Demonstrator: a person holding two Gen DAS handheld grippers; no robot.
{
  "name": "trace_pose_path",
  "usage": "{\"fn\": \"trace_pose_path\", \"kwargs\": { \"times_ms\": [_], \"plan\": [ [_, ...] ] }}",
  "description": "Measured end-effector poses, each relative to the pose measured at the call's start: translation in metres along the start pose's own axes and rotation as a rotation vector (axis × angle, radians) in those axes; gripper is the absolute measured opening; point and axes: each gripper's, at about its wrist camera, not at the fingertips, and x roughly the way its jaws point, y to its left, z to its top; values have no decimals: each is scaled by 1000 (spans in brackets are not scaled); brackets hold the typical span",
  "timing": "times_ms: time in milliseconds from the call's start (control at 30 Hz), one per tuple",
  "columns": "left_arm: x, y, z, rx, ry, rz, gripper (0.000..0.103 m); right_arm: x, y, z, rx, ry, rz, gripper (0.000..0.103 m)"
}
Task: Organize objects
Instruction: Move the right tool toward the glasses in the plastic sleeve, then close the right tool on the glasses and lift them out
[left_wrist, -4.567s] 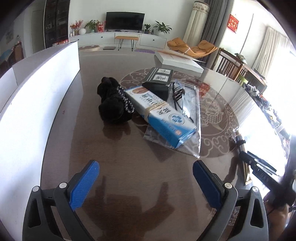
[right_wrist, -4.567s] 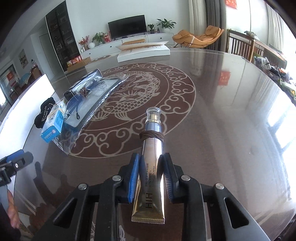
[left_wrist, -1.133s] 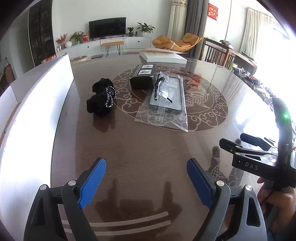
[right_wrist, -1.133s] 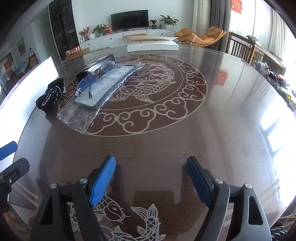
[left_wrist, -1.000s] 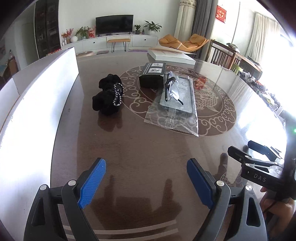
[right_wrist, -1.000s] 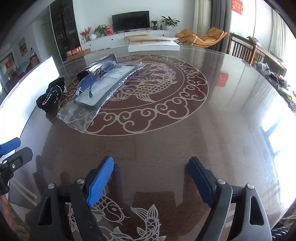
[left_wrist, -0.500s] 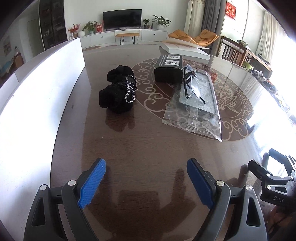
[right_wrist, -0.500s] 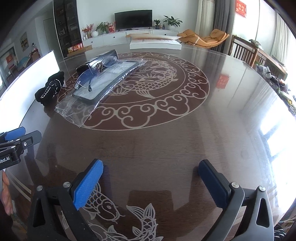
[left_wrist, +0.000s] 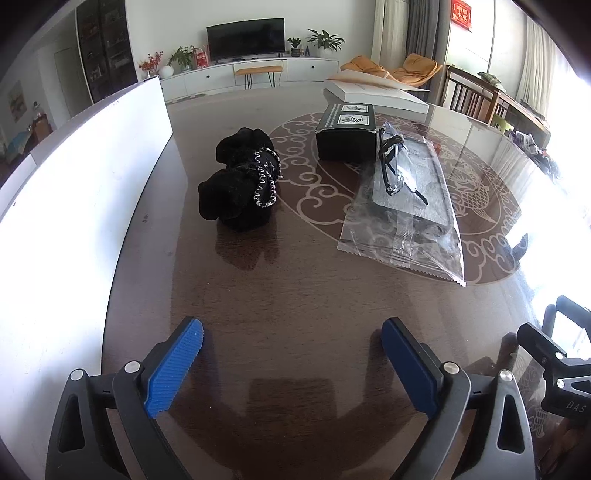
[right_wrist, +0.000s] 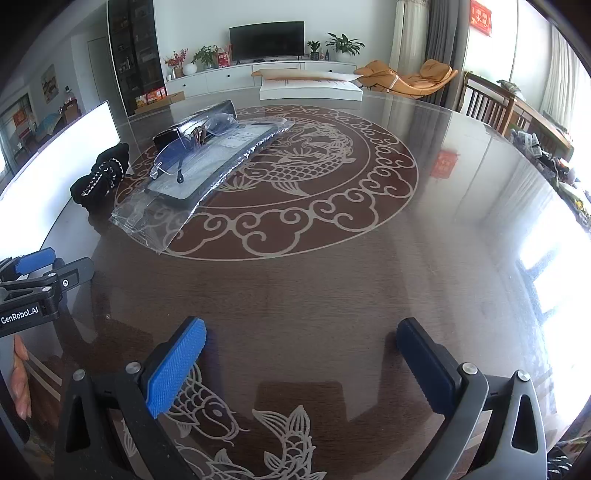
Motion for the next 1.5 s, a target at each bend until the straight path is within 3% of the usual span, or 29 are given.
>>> {"fn": "trace_pose_path", "kwargs": {
  "times_ms": [400, 533, 667, 867, 900, 967, 1133, 1167, 1200, 1267, 1400, 1433, 1500],
  "plan": [
    [3, 1, 3, -18, -10, 13, 103, 1, 0, 0, -2, 1, 0, 103],
    [3, 1, 3, -18, -10, 13, 103, 3, -1, 7, -57, 22, 41, 103],
    [3, 1, 3, -19, -11, 13, 103, 12, -6, 31, -7, 106, 54, 103],
    [3, 1, 3, -21, -10, 10, 103, 14, 27, 109, 40, 11, 203, 101],
    [3, 1, 3, -21, -10, 10, 103, 18, 36, 124, 45, 3, 215, 98],
    [3, 1, 3, -21, -10, 10, 103, 31, 55, 150, 46, 14, 238, 84],
    [3, 1, 3, -21, -10, 10, 103, 81, 93, 179, 34, 153, 203, 60],
    [3, 1, 3, -21, -10, 10, 103, 89, 94, 178, 43, 183, 194, 50],
    [3, 1, 3, -21, -10, 10, 103, 95, 95, 176, 46, 205, 188, 46],
    [3, 1, 3, -21, -11, 10, 103, 88, 93, 172, 14, 171, 161, 29],
    [2, 1, 3, -22, -11, 10, 103, 68, 70, 154, 16, 131, 157, 23],
    [2, 1, 3, -22, -10, 10, 103, 64, 62, 147, 12, 124, 155, 13],
    [2, 1, 3, -22, -10, 10, 103, 56, 41, 131, 28, 120, 152, 12]
  ]
}}
